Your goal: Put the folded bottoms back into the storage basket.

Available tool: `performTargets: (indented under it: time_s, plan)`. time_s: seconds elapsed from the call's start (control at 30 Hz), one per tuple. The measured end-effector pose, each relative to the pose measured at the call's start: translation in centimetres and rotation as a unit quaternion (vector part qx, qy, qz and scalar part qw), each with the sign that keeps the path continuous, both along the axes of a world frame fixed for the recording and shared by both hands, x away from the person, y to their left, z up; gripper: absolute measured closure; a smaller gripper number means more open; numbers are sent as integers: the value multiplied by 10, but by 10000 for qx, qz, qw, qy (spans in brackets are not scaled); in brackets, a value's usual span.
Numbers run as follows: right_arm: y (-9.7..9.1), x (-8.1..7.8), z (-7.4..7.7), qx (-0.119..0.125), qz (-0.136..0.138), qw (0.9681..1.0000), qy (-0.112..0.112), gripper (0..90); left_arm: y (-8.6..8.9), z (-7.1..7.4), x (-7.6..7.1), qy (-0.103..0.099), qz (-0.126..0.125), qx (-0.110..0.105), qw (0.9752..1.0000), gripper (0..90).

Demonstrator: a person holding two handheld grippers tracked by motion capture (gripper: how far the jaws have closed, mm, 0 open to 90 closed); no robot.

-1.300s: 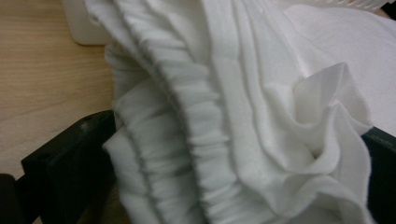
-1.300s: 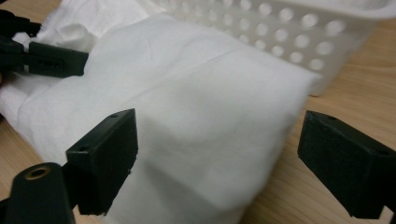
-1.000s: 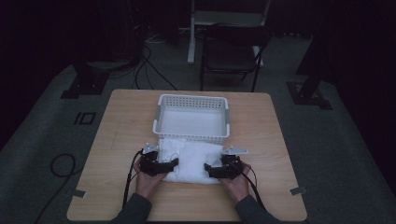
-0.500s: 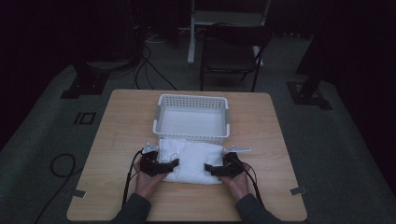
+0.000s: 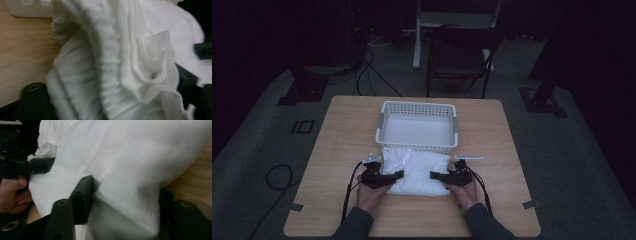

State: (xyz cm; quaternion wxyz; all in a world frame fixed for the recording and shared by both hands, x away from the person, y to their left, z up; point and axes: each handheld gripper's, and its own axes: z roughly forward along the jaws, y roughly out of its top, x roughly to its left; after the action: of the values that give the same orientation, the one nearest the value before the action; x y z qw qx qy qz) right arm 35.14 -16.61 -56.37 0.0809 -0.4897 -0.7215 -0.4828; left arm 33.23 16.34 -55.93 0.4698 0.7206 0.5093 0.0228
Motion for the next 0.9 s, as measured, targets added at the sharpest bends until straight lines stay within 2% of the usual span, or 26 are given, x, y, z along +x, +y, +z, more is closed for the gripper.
performTargets:
  time_s: [0.07, 0.1, 0.2, 0.27, 0.47, 0.6, 0.73, 0.9]
  plan:
    - [0, 0, -1, 12, 30, 10000, -35, 521, 0, 1, -1, 8, 9, -14, 10000, 325]
    - [1, -1, 0, -63, 48, 9999, -133, 549, -1, 2, -2, -39, 17, 21, 10000, 345]
    - [5, -8, 6, -317, 74, 9983, -492, 612, -4, 7, -8, -230, 37, 248, 9994, 409]
    - [6, -11, 8, -411, 64, 9971, -638, 632, -6, 10, -11, -323, 69, 374, 9988, 446]
    - [12, -22, 16, -755, 28, 9905, -1151, 650, -11, 18, -20, -503, 176, 520, 9972, 512]
    - [11, -27, 21, -831, 58, 9882, -1287, 653, -14, 24, -29, -651, 152, 582, 9961, 523]
    - [11, -34, 26, -920, 63, 9849, -1466, 654, -14, 29, -35, -730, 170, 544, 9957, 526]
    - [10, -39, 32, -843, 71, 9836, -1594, 654, -13, 37, -40, -822, 162, 491, 9953, 526]
